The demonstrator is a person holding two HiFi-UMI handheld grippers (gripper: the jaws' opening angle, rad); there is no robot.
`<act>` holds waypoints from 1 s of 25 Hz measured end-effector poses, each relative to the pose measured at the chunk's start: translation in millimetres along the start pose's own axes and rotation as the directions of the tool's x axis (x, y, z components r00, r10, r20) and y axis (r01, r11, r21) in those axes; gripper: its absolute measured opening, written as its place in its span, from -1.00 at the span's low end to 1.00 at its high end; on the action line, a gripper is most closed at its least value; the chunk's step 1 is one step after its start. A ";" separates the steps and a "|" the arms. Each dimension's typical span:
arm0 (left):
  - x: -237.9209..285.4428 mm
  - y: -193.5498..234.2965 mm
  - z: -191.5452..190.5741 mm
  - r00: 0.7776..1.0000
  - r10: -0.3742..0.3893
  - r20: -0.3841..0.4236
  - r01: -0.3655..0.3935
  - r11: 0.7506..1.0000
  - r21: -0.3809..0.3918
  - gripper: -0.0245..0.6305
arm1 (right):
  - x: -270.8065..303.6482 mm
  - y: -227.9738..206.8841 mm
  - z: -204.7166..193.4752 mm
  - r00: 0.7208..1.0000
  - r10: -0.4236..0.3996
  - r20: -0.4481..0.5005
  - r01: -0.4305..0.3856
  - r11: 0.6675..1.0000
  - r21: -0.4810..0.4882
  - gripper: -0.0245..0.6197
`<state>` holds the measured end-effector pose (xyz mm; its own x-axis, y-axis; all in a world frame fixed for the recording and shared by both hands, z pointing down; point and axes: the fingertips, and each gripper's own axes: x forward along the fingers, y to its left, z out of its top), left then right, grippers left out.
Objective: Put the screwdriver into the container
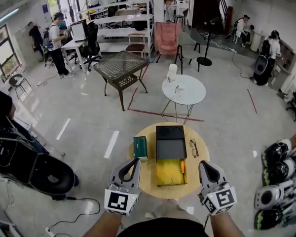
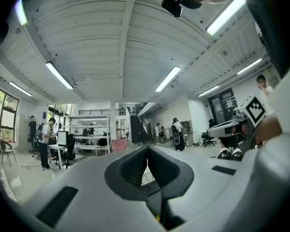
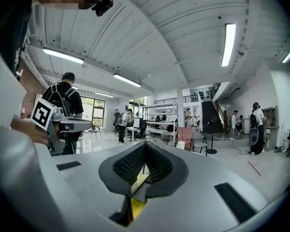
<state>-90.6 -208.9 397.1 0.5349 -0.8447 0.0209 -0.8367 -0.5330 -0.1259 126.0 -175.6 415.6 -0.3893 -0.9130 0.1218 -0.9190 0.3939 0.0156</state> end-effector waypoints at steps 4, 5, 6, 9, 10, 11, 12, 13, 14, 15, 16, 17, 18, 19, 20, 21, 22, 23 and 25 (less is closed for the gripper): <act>-5.9 -5.1 1.5 1.000 -0.002 0.001 0.002 1.000 0.005 -0.87 | -10.6 3.0 7.6 1.000 -0.006 0.003 0.006 1.000 -0.011 -0.88; -6.5 -6.3 0.3 1.000 -0.003 0.003 0.003 1.000 0.008 -0.87 | -12.2 2.4 6.0 1.000 -0.010 0.003 0.010 1.000 -0.010 -0.88; -7.0 -7.1 -0.8 1.000 -0.004 0.005 0.004 1.000 0.009 -0.87 | -13.4 2.0 4.1 1.000 -0.013 0.003 0.013 1.000 -0.008 -0.88; -9.1 -7.5 -1.3 1.000 -0.005 0.012 0.004 1.000 0.010 -0.87 | -16.8 3.1 0.9 1.000 -0.020 0.001 0.020 1.000 -0.007 -0.88; -10.0 -7.6 -0.5 1.000 -0.005 0.013 0.005 1.000 0.010 -0.87 | -18.0 3.8 0.9 1.000 -0.022 0.000 0.022 1.000 -0.008 -0.88; -10.9 -7.9 0.5 1.000 -0.006 0.014 0.005 1.000 0.011 -0.87 | -19.2 4.3 1.2 1.000 -0.023 0.000 0.023 1.000 -0.009 -0.88; -11.8 -8.4 1.4 1.000 -0.007 0.014 0.007 1.000 0.013 -0.87 | -20.4 4.7 1.6 1.000 -0.025 -0.001 0.025 1.000 -0.009 -0.88; -12.6 -9.1 2.2 1.000 -0.008 0.013 0.008 1.000 0.015 -0.87 | -21.6 4.9 2.3 1.000 -0.026 -0.001 0.026 1.000 -0.008 -0.88; -13.2 -9.9 2.9 1.000 -0.010 0.012 0.010 1.000 0.017 -0.87 | -22.8 5.1 3.0 1.000 -0.028 -0.002 0.028 1.000 -0.006 -0.88; -13.6 -10.7 3.2 1.000 -0.012 0.012 0.012 1.000 0.016 -0.87 | -23.8 5.2 3.3 1.000 -0.030 -0.002 0.030 1.000 -0.006 -0.88; -13.7 -11.2 3.1 1.000 -0.014 0.011 0.014 1.000 0.015 -0.87 | -24.3 5.2 3.1 0.999 -0.031 -0.003 0.031 0.999 -0.005 -0.88; -13.5 -11.4 2.6 1.000 -0.017 0.011 0.016 1.000 0.015 -0.87 | -24.4 5.0 2.4 0.999 -0.034 -0.004 0.034 0.999 -0.004 -0.88; -13.0 -11.7 2.2 1.000 -0.020 0.011 0.019 1.000 0.016 -0.87 | -24.5 4.6 1.4 0.999 -0.036 -0.005 0.036 0.999 -0.002 -0.88; -12.6 -12.2 2.1 1.000 -0.023 0.011 0.023 1.000 0.018 -0.87 | -24.9 4.1 0.5 0.999 -0.039 -0.008 0.039 0.999 0.000 -0.88; -12.6 -13.1 2.5 1.000 -0.026 0.010 0.026 0.999 0.020 -0.87 | -25.9 3.9 0.0 0.999 -0.041 -0.010 0.041 0.999 0.002 -0.88; -12.9 -14.2 3.1 1.000 -0.028 0.009 0.028 0.999 0.019 -0.87 | -27.3 3.9 0.0 0.999 -0.042 -0.013 0.042 0.999 0.005 -0.88; -13.4 -15.4 4.0 1.000 -0.029 0.009 0.029 0.999 0.017 -0.87 | -29.0 4.1 0.2 0.999 -0.043 -0.016 0.043 0.999 0.007 -0.88; -13.9 -16.8 4.8 1.000 -0.030 0.008 0.030 0.999 0.015 -0.87 | -30.7 4.4 0.4 0.999 -0.043 -0.019 0.043 0.999 0.010 -0.88; -14.7 -19.7 6.3 0.999 -0.032 0.008 0.032 0.999 0.013 -0.87 | -33.9 4.9 0.8 0.999 -0.042 -0.024 0.043 0.999 0.016 -0.88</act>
